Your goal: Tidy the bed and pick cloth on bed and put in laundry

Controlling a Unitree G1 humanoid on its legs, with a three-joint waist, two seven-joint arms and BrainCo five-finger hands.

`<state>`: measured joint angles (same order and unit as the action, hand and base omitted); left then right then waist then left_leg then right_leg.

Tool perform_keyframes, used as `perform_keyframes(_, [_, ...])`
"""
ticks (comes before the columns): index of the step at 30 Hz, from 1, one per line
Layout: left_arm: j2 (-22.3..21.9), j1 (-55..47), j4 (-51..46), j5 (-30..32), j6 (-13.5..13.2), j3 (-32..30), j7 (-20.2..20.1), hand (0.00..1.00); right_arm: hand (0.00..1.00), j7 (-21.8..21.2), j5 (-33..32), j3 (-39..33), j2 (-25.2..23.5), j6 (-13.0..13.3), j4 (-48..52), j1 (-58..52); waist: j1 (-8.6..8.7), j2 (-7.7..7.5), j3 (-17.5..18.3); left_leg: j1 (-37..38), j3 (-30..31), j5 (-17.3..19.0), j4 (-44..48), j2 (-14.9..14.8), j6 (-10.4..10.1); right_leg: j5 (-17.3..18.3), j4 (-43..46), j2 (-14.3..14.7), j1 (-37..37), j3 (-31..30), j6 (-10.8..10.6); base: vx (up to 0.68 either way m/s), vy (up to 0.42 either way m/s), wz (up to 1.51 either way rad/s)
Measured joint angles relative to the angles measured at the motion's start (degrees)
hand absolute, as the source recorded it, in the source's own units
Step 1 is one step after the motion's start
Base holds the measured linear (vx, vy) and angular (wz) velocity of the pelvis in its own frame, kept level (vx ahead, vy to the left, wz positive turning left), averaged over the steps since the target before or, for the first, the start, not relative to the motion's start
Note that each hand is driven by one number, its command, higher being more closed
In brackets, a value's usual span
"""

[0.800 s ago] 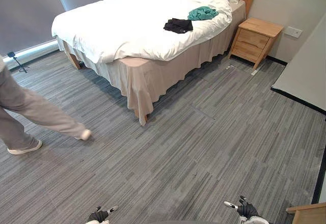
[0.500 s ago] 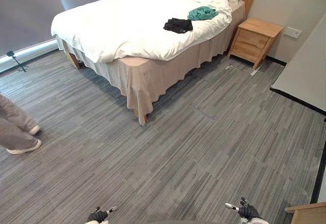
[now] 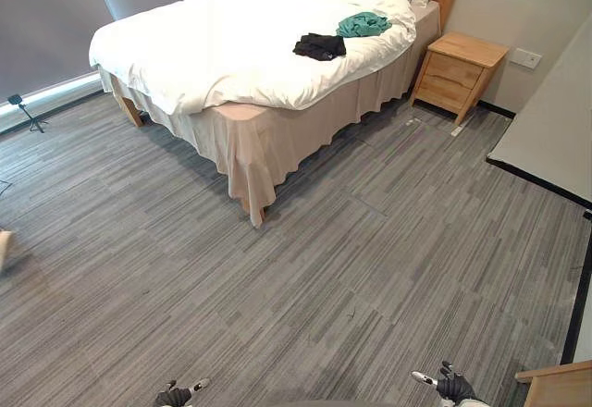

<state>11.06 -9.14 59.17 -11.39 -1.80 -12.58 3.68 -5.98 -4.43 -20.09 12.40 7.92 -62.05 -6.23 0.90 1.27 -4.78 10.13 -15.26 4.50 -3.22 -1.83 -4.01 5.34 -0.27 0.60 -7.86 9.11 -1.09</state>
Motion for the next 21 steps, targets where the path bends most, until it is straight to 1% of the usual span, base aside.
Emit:
perform_keyframes(5, [-0.01, -0.03, 0.0, -0.19, -1.44, 0.0, -0.44, 0.0, 0.0, -0.03, 0.2, 0.03, 0.0, 0.01, 0.0, -0.32, 0.01, -0.04, -0.02, 0.23, -0.4, 0.0, -0.08, -0.26, 0.0, -0.06, -0.06, 0.32, 0.02, -0.43, 0.08, -0.01, -0.048, -0.05])
perform_keyframes(7, [-0.02, 0.0, 0.0, -0.53, -1.68, 0.01, -0.44, 0.0, 0.0, 0.02, 1.83, 0.02, 0.0, 0.02, 0.07, -0.63, 0.02, -0.07, -0.05, 0.39, -0.72, 0.01, -0.11, -0.28, 0.01, -0.18, -0.21, 0.4, 0.01, -0.73, 0.28, -0.02, -0.047, -0.09])
perform_keyframes(8, [-0.06, 0.13, 0.0, -0.64, -1.67, 0.03, -0.43, 0.0, 0.0, 0.01, 2.12, 0.02, 0.04, 0.02, 0.11, -0.73, 0.09, 0.04, -0.15, 0.4, -0.92, 0.32, 0.0, -0.32, 0.49, 0.09, 0.3, 0.41, 0.18, -0.75, 0.59, -0.02, -0.027, -0.11])
perform_keyframes(9, [-0.08, 0.69, -0.01, -0.84, -1.66, 0.1, -0.39, 0.0, 0.0, 0.01, 2.11, 0.02, 0.09, 0.02, 0.35, -0.61, 0.08, 0.12, -0.63, 0.38, -1.49, 0.94, 0.3, -0.31, 1.18, 1.53, 2.85, 0.23, 1.35, -0.92, 1.43, -0.03, -0.017, -0.19])
perform_keyframes(10, [-0.06, 2.06, 0.01, -1.21, -1.59, 0.86, -0.34, 0.0, 0.0, 0.01, 2.0, 0.07, 0.15, 0.03, 0.9, 0.2, 0.15, 0.24, -3.05, 0.61, -1.74, 1.99, 1.77, -0.2, 1.59, 5.78, 14.21, -1.15, 5.93, -0.97, -1.57, -0.04, -0.003, -0.18])
perform_keyframes(11, [-0.02, 2.48, 0.05, -1.26, -1.53, 1.36, -0.31, 0.0, 0.0, 0.02, 1.94, 0.11, 0.15, 0.02, 1.2, 0.34, 0.16, 0.21, -3.98, 0.67, -1.93, 2.45, 2.51, -0.16, 1.85, 6.82, 19.42, -1.9, 8.17, -0.62, -3.25, -0.08, 0.008, -0.18])
perform_keyframes(12, [0.48, 3.53, 0.05, -1.46, -1.56, 2.53, -0.28, 0.0, 0.0, -0.04, 1.85, 0.57, 0.01, 0.01, 1.86, 0.33, 0.11, -0.63, -5.37, -0.01, -2.37, 3.87, 4.21, 0.09, 2.24, 7.48, 31.29, -3.82, 14.2, 0.23, -4.21, -0.11, 0.0, -0.13])
perform_keyframes(13, [1.35, 4.02, 0.07, -2.22, -1.53, 3.16, -0.25, 0.0, 0.0, -0.15, 1.76, 1.33, -0.23, 0.0, 2.41, 0.62, 0.07, -0.97, -6.21, -0.24, -3.09, 4.9, 5.88, 0.64, 2.82, 7.39, 41.98, -6.69, 18.82, 1.05, -3.73, -0.09, -0.001, -0.12])
perform_keyframes(14, [1.64, 3.94, 0.09, -2.37, -1.53, 3.26, -0.18, 0.0, 0.0, -0.17, 1.7, 1.35, -0.27, 0.03, 2.45, 0.45, 0.26, -1.6, -6.48, 0.21, -3.07, 5.04, 6.29, 1.19, 3.0, 7.73, 45.9, -8.5, 20.57, 1.81, -3.16, 0.02, 0.003, -0.08])
perform_keyframes(15, [1.96, 3.82, 0.21, -2.39, -1.52, 3.33, -0.03, 0.0, 0.0, -0.14, 1.63, 1.27, -0.17, 0.04, 2.31, -0.16, 0.62, -2.34, -6.66, 1.36, -2.9, 6.12, 6.63, 1.75, 3.52, 8.37, 50.59, -11.01, 22.55, 2.67, -2.77, 0.12, 0.004, -0.08])
perform_keyframes(16, [2.33, 3.84, 0.29, -2.41, -1.52, 3.25, -0.02, 0.0, 0.0, -0.2, 1.64, 1.21, -0.11, -0.09, 1.63, -0.56, 0.75, -2.58, -7.35, 2.63, -2.48, 7.46, 7.75, 1.17, 3.0, 9.88, 53.31, -11.78, 24.0, 2.47, -4.11, 0.19, -0.021, -0.04])
perform_keyframes(17, [2.74, 3.86, 0.52, -2.4, -1.52, 3.25, -0.15, 0.0, 0.0, -0.4, 1.67, 1.22, -0.14, -0.16, 0.51, -0.68, 1.53, -2.09, -7.69, 3.21, -1.97, 8.86, 9.31, -0.67, 2.04, 10.93, 52.07, -10.87, 24.81, 2.55, -4.88, 0.17, -0.057, 0.05])
perform_keyframes(18, [2.95, 3.97, 0.67, -2.38, -1.52, 3.19, -0.32, 0.0, 0.0, -0.6, 1.74, 1.24, -0.21, -0.31, 0.13, -0.75, 2.19, -1.7, -7.84, 3.31, -1.43, 9.49, 10.08, -1.9, 1.65, 10.94, 50.04, -10.16, 25.07, 2.76, -4.88, 0.22, -0.131, 0.25])
perform_keyframes(19, [3.31, 4.39, 0.71, -2.34, -1.54, 3.01, -0.65, 0.0, 0.0, -0.87, 1.81, 1.23, -0.43, -0.53, 0.14, -1.24, 3.05, -1.04, -8.24, 3.77, -0.72, 10.3, 10.56, -4.16, 0.61, 10.49, 43.7, -8.46, 25.47, 3.04, -4.72, 0.33, -0.244, 0.38])
perform_keyframes(20, [3.91, 5.76, 1.17, -2.21, -1.53, 2.93, -1.62, 0.0, 0.0, -1.1, 1.78, 1.22, -0.83, -0.84, 0.18, -2.01, 3.36, -0.76, -8.55, 4.13, 0.19, 11.05, 10.4, -6.39, -0.64, 5.93, 30.5, -6.91, 25.63, 3.23, -4.53, 0.44, -0.333, 0.44])
perform_keyframes(21, [4.59, 7.16, 1.06, -2.21, -1.76, 2.4, -2.5, 0.0, 0.0, -1.46, 1.77, 1.21, -1.35, -0.88, 0.31, -2.89, 3.4, -2.17, -8.67, 4.74, 0.82, 11.59, 9.42, -6.48, -1.67, -1.57, 14.4, -7.37, 25.52, 1.55, -5.55, 0.5, -0.408, 0.37])
